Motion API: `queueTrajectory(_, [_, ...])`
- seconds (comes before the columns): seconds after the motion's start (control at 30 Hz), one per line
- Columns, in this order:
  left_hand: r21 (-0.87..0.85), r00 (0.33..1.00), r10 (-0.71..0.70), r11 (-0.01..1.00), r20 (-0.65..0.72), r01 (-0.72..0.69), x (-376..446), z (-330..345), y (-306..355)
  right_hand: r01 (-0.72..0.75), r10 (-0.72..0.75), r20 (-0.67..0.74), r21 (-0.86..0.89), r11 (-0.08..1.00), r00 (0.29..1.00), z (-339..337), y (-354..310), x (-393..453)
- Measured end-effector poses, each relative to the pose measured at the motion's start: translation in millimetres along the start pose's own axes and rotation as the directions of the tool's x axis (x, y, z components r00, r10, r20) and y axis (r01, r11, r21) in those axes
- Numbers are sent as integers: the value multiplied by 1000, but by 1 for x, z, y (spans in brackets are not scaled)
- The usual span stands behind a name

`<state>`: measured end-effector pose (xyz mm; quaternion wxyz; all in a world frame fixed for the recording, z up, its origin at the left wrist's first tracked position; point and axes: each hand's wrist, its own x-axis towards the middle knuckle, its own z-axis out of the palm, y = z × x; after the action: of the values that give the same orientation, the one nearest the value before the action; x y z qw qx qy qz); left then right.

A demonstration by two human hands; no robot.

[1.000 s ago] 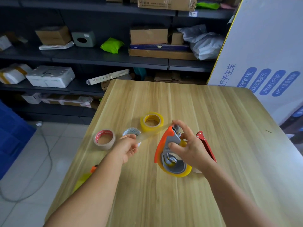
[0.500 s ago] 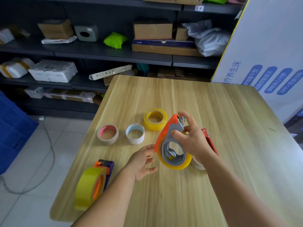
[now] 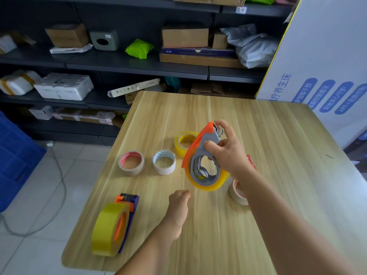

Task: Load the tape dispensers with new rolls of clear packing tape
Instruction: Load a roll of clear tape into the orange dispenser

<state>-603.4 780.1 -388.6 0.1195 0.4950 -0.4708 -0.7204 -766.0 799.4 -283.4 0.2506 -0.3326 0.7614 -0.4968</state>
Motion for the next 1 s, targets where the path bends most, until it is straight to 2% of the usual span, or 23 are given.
queueTrajectory(0.1, [119, 988, 152, 982, -25, -148, 3, -6, 10, 1, -1, -3, -44, 999, 1000, 2, -4, 3])
queueTrajectory(0.2, [149, 951, 305, 940, 41, -308, 0, -8, 21, -13, 14, 8, -80, 997, 1000, 5, -3, 0])
queueTrajectory(0.4, [193, 878, 461, 857, 129, -478, -1, -7, 24, -32, 34, 11, -96, 995, 999, 11, -4, -4])
queueTrajectory(0.7, [209, 874, 484, 850, 52, -483, -13, -3, 13, -141, 139, -27, -65, 988, 990, 20, -3, -14])
queueTrajectory(1.0, [257, 849, 511, 809, 136, -528, -25, -20, 11, -241, 234, -91, -66, 968, 968, 34, -3, -34])
